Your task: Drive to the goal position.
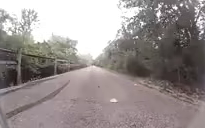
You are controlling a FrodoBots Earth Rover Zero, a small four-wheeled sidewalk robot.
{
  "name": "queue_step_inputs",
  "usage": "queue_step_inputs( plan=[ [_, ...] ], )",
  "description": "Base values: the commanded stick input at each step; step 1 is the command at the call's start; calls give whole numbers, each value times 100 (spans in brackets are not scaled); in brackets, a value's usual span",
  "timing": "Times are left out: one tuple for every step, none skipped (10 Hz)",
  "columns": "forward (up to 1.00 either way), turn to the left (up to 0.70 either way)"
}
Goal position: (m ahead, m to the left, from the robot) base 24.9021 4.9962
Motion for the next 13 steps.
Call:
queue_step_inputs(
  plan=[
    [70, 0],
    [70, 0],
    [70, 0],
    [70, 3],
    [70, 28],
    [70, 26],
    [70, 15],
    [70, 3],
    [70, 2],
    [70, 0],
    [70, 0],
    [70, 0],
    [70, 0]
  ],
)
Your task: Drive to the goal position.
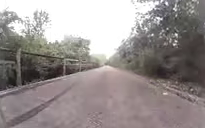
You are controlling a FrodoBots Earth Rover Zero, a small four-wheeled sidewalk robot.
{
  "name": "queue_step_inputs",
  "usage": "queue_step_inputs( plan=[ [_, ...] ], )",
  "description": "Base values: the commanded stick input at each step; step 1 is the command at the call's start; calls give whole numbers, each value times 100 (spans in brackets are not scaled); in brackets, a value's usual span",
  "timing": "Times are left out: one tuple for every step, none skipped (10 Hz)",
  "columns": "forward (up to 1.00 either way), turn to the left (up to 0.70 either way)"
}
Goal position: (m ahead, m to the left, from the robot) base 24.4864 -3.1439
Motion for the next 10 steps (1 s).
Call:
queue_step_inputs(
  plan=[
    [70, 0],
    [70, 0],
    [70, 0],
    [70, 0],
    [70, 0],
    [70, 0],
    [70, -30],
    [70, -34],
    [70, -29],
    [70, -23]
  ],
)
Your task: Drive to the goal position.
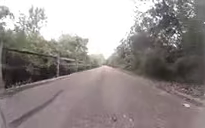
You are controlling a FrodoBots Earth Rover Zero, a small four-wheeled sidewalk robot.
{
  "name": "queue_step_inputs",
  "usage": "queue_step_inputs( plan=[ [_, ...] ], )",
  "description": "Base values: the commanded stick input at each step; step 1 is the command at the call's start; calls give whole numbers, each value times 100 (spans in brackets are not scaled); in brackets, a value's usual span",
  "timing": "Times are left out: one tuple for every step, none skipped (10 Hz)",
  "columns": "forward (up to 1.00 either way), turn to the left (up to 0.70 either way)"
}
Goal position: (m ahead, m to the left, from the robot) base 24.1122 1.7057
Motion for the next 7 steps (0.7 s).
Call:
queue_step_inputs(
  plan=[
    [70, -16],
    [70, -2],
    [70, 0],
    [70, 0],
    [70, 0],
    [70, 0],
    [70, 0]
  ],
)
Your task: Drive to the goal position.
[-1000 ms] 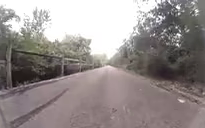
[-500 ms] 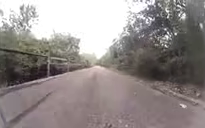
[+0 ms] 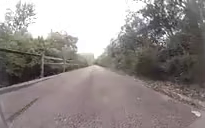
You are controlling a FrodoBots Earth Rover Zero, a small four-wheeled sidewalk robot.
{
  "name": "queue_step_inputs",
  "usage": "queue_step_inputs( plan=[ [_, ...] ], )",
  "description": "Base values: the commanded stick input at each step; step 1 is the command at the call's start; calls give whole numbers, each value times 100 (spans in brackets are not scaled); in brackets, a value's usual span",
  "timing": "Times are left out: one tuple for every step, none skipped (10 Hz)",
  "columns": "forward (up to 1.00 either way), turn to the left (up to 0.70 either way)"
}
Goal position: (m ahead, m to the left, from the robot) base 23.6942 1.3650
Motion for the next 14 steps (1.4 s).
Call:
queue_step_inputs(
  plan=[
    [70, 0],
    [70, 0],
    [70, 0],
    [70, 0],
    [70, 0],
    [70, 0],
    [70, 0],
    [70, 0],
    [70, 0],
    [70, 0],
    [70, 0],
    [70, 0],
    [70, 0],
    [70, 0]
  ],
)
